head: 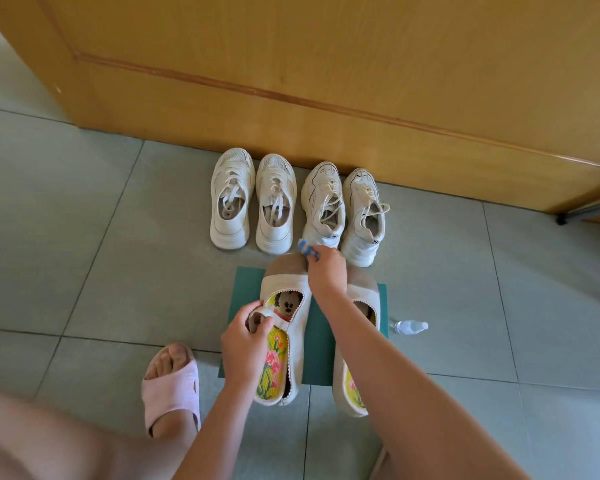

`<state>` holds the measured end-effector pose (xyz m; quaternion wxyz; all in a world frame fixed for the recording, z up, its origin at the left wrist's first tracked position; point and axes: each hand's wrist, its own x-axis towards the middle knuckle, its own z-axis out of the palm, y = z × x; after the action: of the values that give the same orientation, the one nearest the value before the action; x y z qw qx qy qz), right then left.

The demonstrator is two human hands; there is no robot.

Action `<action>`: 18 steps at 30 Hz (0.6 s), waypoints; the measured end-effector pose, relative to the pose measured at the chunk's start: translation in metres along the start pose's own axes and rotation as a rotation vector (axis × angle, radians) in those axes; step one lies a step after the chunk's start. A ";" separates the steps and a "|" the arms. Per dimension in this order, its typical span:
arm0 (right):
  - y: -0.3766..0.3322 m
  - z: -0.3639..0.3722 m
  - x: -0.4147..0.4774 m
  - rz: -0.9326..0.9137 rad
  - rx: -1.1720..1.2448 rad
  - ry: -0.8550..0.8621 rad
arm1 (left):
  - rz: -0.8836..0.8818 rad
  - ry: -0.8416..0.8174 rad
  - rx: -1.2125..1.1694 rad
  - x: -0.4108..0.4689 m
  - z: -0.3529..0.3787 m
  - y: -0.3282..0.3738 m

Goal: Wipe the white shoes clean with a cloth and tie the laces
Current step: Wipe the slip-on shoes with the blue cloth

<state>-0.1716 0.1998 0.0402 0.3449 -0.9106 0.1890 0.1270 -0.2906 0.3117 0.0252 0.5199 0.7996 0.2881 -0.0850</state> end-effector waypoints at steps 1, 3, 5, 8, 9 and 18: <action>-0.002 0.003 0.002 -0.019 -0.080 -0.014 | 0.003 0.003 -0.006 0.000 0.000 0.000; -0.009 0.006 0.003 -0.048 -0.209 -0.031 | 0.008 0.004 -0.006 0.000 0.001 0.000; -0.016 0.010 0.006 -0.096 -0.292 -0.050 | 0.004 0.010 -0.002 0.001 0.001 0.000; -0.026 0.019 0.005 -0.229 -0.406 -0.094 | -0.007 0.016 0.000 0.001 0.002 0.000; -0.029 0.022 0.003 -0.276 -0.451 -0.110 | -0.008 0.016 0.002 0.001 0.002 0.000; -0.031 0.022 -0.009 -0.632 -0.720 -0.261 | -0.149 0.081 -0.131 -0.002 0.004 0.005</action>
<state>-0.1685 0.2383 0.0460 0.0511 -0.9612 -0.1968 0.1862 -0.2885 0.3063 0.0284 0.5512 0.7432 0.3725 -0.0721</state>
